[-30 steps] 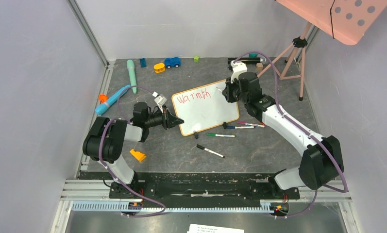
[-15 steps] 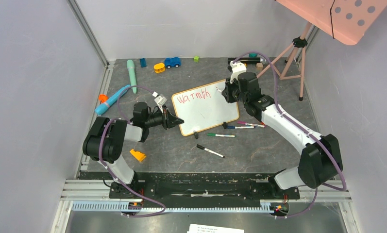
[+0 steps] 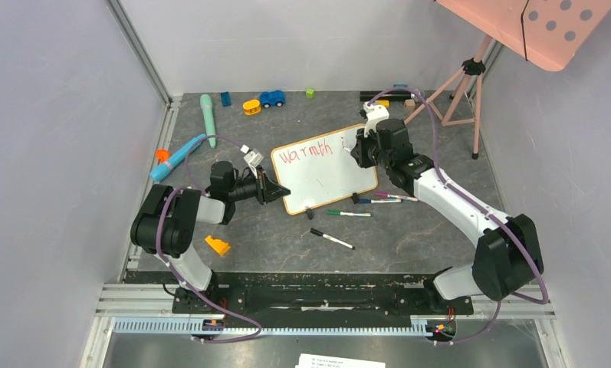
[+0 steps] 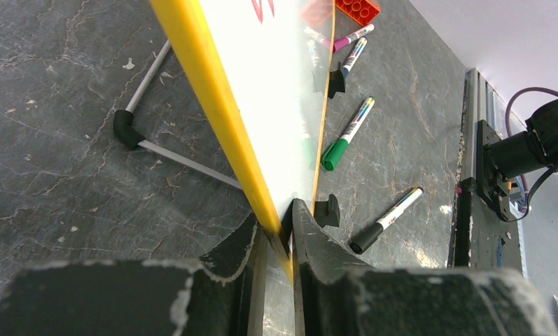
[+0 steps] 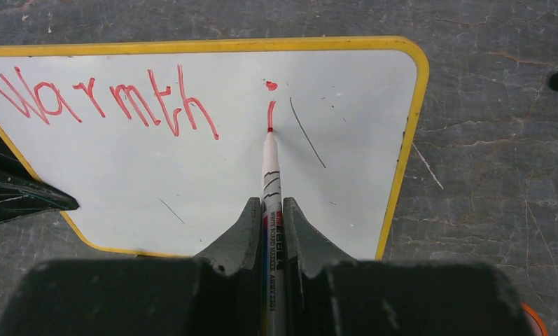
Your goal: Write a sentence on the whiteboard
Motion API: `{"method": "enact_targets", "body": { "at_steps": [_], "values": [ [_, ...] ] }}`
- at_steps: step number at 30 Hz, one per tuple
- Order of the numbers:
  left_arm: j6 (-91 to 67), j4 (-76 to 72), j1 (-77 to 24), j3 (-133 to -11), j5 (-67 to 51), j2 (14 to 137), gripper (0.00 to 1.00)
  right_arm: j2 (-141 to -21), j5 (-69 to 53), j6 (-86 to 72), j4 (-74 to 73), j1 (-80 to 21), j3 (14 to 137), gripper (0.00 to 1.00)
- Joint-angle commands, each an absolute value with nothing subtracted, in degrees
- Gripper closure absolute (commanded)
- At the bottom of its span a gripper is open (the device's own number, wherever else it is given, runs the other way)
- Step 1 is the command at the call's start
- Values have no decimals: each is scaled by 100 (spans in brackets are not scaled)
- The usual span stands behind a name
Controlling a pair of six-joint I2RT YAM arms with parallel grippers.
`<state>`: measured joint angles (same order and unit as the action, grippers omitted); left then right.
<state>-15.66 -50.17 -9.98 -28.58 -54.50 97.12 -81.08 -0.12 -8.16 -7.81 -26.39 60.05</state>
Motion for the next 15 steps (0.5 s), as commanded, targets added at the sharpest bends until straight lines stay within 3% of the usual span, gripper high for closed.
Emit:
{"method": "enact_targets", "body": {
  "at_steps": [1, 15],
  "values": [
    [-1204, -5036, -967, -2904, -4977, 9683, 92, -8013, 16, -861, -702, -2615, 5964, 100],
    [-1213, -5036, -969, -2904, -4988, 9685, 92, -7689, -72, -752, -977, -2595, 6402, 100]
  ]
}}
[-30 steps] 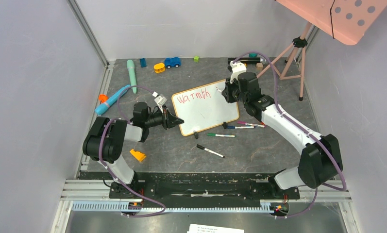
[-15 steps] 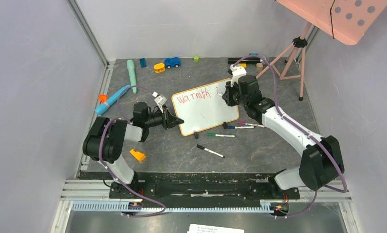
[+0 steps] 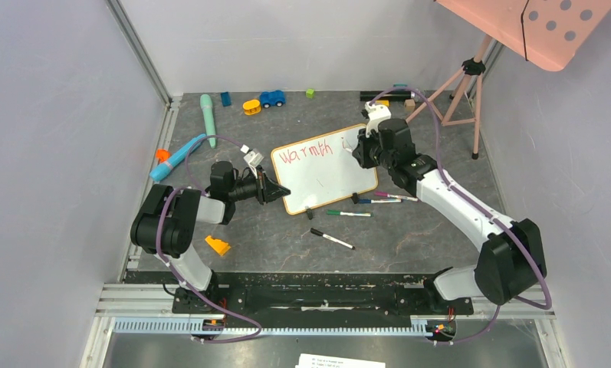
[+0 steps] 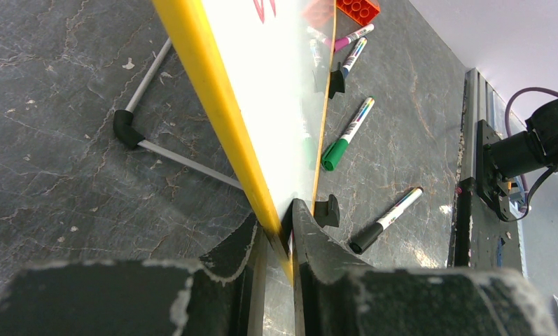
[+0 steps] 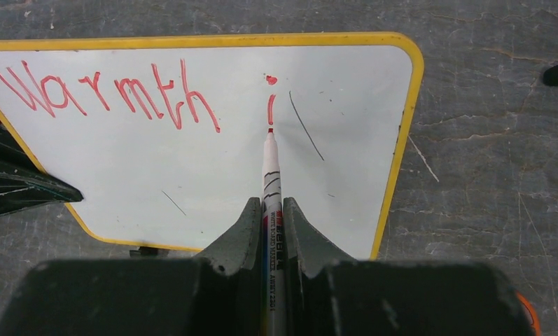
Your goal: Write a sentence on the whiteboard
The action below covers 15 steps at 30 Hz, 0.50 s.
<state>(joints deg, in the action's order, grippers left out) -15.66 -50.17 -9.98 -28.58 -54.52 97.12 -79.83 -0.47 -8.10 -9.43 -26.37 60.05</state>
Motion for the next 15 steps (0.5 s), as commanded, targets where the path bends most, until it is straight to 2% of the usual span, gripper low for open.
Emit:
{"method": "enact_targets", "body": {
  "at_steps": [1, 15],
  "values": [
    [-1213, -5036, -967, -2909, -4984, 9690, 92, -7683, -62, -735, -997, -2586, 6447, 100],
    [-1220, -5036, -967, -2916, -5001, 9688, 92, -7977, -35, -721, -897, -2536, 6535, 100]
  ]
}}
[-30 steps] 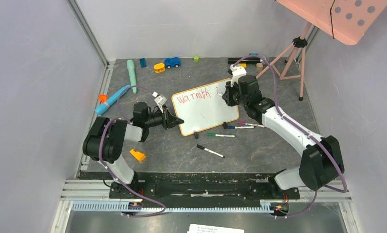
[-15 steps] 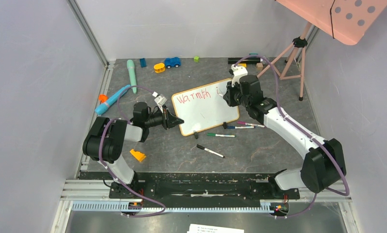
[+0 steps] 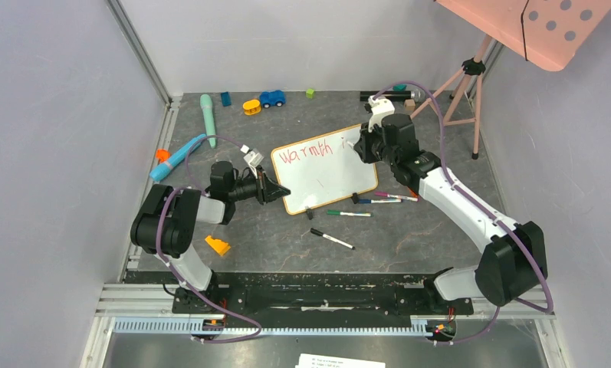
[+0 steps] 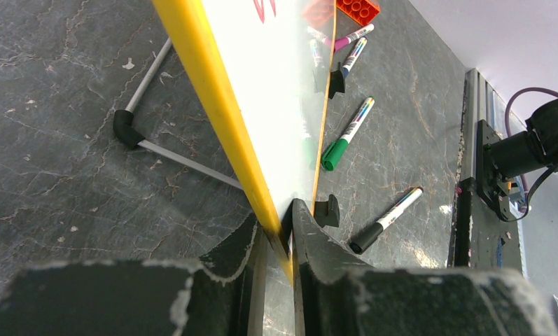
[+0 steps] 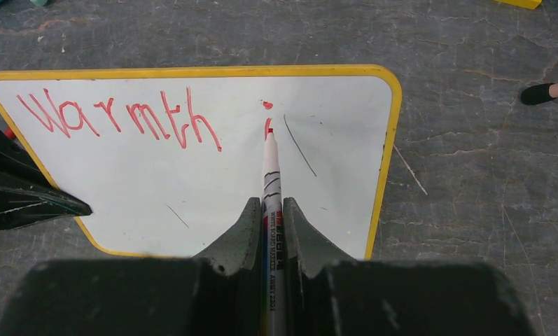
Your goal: Write a sentence on the whiteboard
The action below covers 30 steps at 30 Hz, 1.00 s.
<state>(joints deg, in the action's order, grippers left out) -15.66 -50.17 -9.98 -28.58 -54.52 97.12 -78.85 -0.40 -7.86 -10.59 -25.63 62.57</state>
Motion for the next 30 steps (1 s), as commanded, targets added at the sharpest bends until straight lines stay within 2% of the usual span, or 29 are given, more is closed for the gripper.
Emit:
{"method": "enact_targets", "body": {
  "at_steps": [1, 30],
  "values": [
    [-1213, -5036, -967, -2916, -4997, 9688, 92, -7992, -35, -719, -890, -2538, 6542, 100],
    [-1213, -5036, -967, -2918, -4997, 9689, 92, -8266, -35, -734, -784, -2478, 6645, 100]
  ]
}}
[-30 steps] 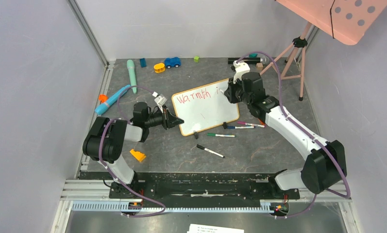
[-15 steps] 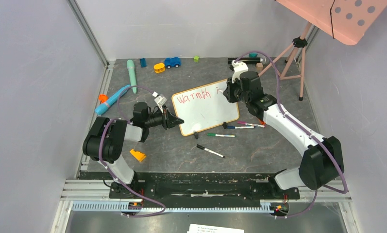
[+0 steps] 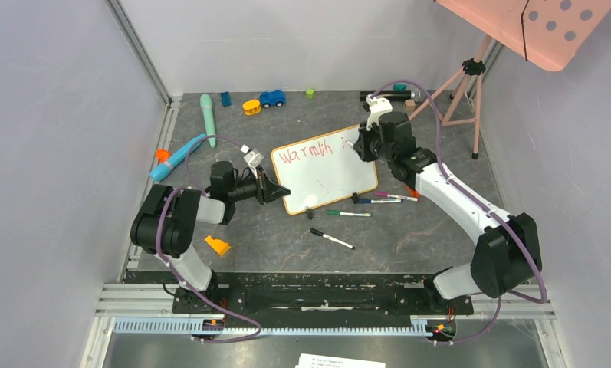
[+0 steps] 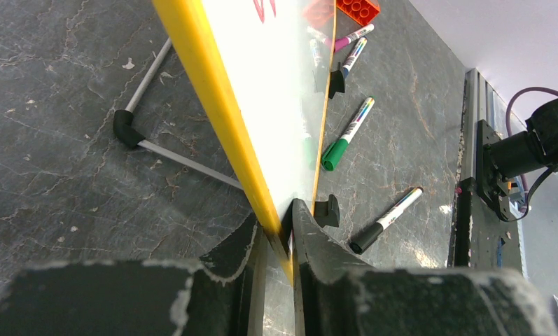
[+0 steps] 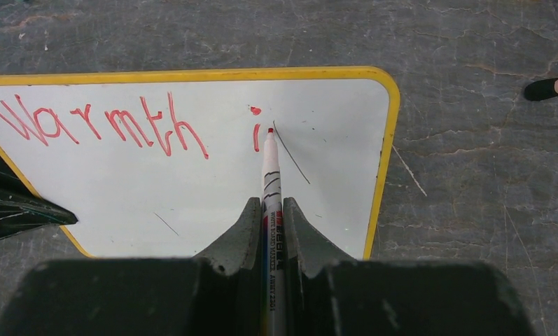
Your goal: Write a sentence on the whiteboard
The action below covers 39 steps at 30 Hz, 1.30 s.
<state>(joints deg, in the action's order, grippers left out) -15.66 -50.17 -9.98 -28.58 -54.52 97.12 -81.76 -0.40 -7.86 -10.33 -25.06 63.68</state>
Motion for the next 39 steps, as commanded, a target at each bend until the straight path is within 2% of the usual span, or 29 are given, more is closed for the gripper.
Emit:
{"method": "enact_targets", "body": {
  "at_steps": [1, 24, 39],
  "values": [
    [-1213, -5036, -967, -2914, -4998, 9691, 91, -8288, -35, -738, -783, -2474, 6648, 100],
    [-1213, -5036, -967, -2918, -4993, 9695, 92, -7990, -88, -784, -760, -2472, 5902, 100],
    [-1213, -5038, -969, -2917, -5002, 9695, 92, -8296, -35, -735, -809, -2465, 6566, 100]
  ]
}}
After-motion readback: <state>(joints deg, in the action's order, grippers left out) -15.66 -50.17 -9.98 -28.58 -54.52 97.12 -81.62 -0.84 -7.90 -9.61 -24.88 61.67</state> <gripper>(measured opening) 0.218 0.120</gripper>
